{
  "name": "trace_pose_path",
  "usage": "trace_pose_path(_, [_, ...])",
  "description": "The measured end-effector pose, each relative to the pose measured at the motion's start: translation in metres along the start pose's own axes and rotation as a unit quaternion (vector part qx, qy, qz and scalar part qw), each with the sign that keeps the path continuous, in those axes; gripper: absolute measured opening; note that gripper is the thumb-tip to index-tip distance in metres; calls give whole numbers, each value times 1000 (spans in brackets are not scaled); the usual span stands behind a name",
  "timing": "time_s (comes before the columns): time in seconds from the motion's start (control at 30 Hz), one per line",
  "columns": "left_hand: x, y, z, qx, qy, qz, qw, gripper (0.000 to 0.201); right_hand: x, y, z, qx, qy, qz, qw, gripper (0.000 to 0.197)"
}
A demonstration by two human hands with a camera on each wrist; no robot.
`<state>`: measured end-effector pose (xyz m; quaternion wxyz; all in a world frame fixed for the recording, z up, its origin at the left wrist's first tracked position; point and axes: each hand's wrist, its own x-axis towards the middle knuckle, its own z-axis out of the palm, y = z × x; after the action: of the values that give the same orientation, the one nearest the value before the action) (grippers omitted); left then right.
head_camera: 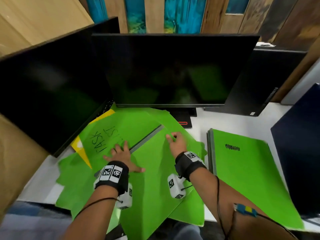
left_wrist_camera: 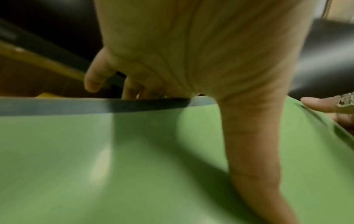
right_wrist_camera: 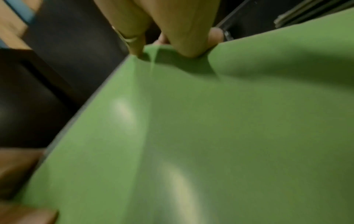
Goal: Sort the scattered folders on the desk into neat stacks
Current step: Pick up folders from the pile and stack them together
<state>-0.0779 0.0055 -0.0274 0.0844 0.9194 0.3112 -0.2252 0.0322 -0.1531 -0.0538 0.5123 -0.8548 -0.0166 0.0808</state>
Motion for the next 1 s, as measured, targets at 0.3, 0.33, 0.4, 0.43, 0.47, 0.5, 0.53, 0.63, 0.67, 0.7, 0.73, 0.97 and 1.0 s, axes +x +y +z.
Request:
trace_pose_path(0.3, [-63, 36, -95, -45, 228, 133, 963, 68, -15, -69, -87, 331, 127, -138, 925, 14])
trace_pose_path(0.33, [-70, 39, -102, -51, 268, 150, 950, 63, -10, -77, -104, 335, 119, -110, 928, 15])
trace_pose_path(0.4, [-78, 47, -110, -84, 320, 186, 925, 57, -2, -88, -139, 316, 98, -61, 942, 24])
trace_pose_path(0.43, [-80, 51, -110, -110, 336, 213, 911, 52, -1, -90, -153, 308, 77, -49, 947, 29])
trace_pose_path(0.47, [-80, 56, -109, -138, 353, 249, 891, 43, -2, -88, -164, 294, 47, -47, 953, 31])
trace_pose_path(0.5, [-80, 61, -105, -161, 377, 292, 864, 31, -6, -81, -173, 269, 11, -47, 962, 31])
trace_pose_path(0.53, [-79, 66, -101, -178, 405, 330, 834, 24, -12, -73, -180, 236, -25, -42, 971, 31])
trace_pose_path(0.63, [-75, 85, -89, -228, 454, 421, 752, 34, -28, -40, -195, 115, -47, -19, 992, 39])
trace_pose_path(0.67, [-75, 92, -86, -234, 463, 447, 729, 35, -30, -30, -198, 69, -37, -12, 997, 43])
trace_pose_path(0.7, [-74, 101, -83, -239, 466, 471, 709, 35, -34, -18, -200, 26, -29, 3, 999, 49])
trace_pose_path(0.73, [-73, 110, -80, -246, 464, 490, 696, 35, -39, -7, -201, -8, -25, 27, 999, 59])
trace_pose_path(0.97, [-67, 164, -54, -250, 325, 502, 762, 71, -57, 55, -224, -36, 59, 155, 986, 99])
trace_pose_path(1.0, [-67, 169, -50, -222, 282, 472, 805, 80, -56, 67, -230, -50, 91, 166, 981, 110])
